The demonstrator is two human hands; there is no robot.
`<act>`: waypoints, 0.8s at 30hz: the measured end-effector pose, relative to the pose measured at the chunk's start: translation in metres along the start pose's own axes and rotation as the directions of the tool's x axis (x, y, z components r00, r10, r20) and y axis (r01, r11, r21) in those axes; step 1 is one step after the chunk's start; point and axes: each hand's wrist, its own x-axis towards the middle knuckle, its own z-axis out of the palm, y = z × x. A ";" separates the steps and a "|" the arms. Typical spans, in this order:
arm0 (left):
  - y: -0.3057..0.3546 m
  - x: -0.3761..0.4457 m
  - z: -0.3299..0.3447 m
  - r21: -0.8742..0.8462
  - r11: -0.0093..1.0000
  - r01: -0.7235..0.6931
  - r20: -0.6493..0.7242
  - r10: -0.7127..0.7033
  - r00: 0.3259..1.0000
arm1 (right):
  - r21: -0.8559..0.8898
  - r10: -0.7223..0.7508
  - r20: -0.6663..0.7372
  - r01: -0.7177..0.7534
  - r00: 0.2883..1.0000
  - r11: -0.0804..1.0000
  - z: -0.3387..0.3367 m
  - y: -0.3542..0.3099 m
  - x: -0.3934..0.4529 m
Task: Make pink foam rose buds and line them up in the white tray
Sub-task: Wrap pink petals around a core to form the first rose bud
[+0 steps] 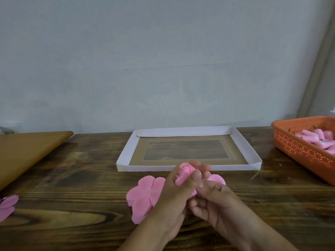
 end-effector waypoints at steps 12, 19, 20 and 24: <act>-0.008 -0.002 0.005 -0.060 0.997 0.045 -0.026 -0.047 0.999 | -0.428 -0.413 -0.124 0.327 0.902 0.842 0.011 0.008 -0.003; -0.004 -0.002 -0.002 0.030 0.999 0.034 0.049 -0.036 0.998 | -0.076 -0.035 0.068 0.040 0.997 0.996 -0.001 0.007 -0.001; -0.003 -0.002 -0.003 0.032 0.999 0.040 0.065 -0.042 0.997 | -0.055 -0.007 0.109 0.013 0.994 0.998 -0.003 0.005 -0.001; -0.002 0.000 -0.003 0.022 0.996 0.084 0.049 -0.085 0.995 | -0.068 0.028 0.107 -0.021 0.994 0.997 -0.002 0.002 -0.002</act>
